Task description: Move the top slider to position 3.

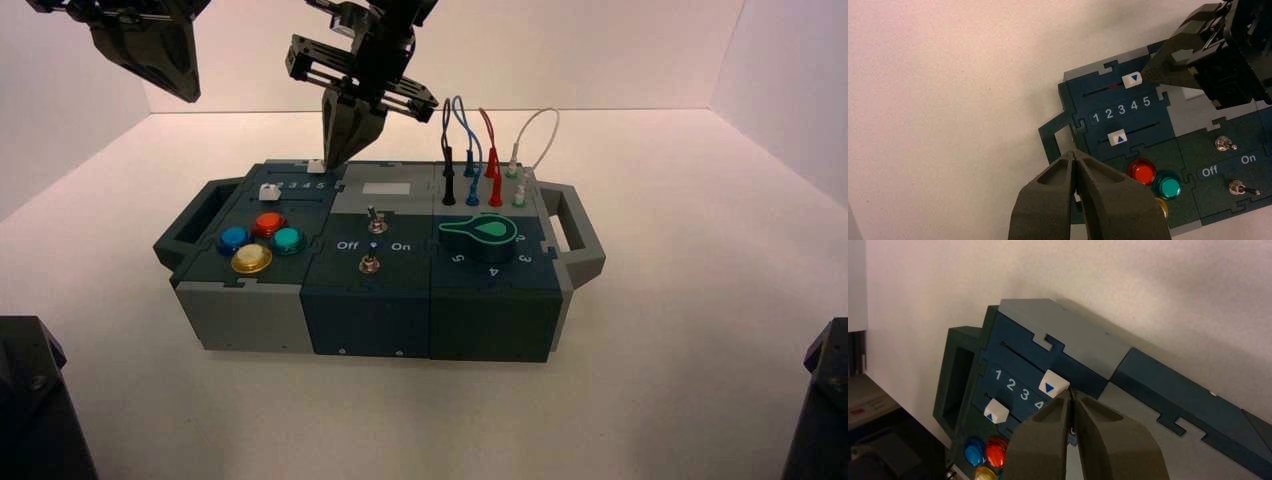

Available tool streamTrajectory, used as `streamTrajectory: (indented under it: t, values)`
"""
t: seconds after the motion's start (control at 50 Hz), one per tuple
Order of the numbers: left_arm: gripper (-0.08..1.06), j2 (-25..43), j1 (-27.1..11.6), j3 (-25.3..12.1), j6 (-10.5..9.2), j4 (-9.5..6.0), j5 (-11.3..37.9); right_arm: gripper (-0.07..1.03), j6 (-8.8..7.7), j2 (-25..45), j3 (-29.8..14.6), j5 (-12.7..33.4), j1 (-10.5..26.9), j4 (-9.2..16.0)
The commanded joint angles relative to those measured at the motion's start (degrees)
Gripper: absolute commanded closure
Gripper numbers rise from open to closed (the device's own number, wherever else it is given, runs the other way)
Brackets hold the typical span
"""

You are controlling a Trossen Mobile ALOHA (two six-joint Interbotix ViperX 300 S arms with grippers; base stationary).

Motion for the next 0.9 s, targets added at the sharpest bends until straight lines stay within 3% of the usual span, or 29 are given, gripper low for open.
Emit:
streamTrajectory:
  t: [0.02,0.9]
  values:
    - [1.0,-0.18,-0.35,-0.7,0.18,0.09,-0.35,0.99,-0.09,-1.49,-1.49,0.0,-0.09,0.35]
    - [1.0,0.53,-0.35,-0.62,0.18,0.0,-0.26,0.99,0.0,0.44,-4.13,1.14,0.44,1.41]
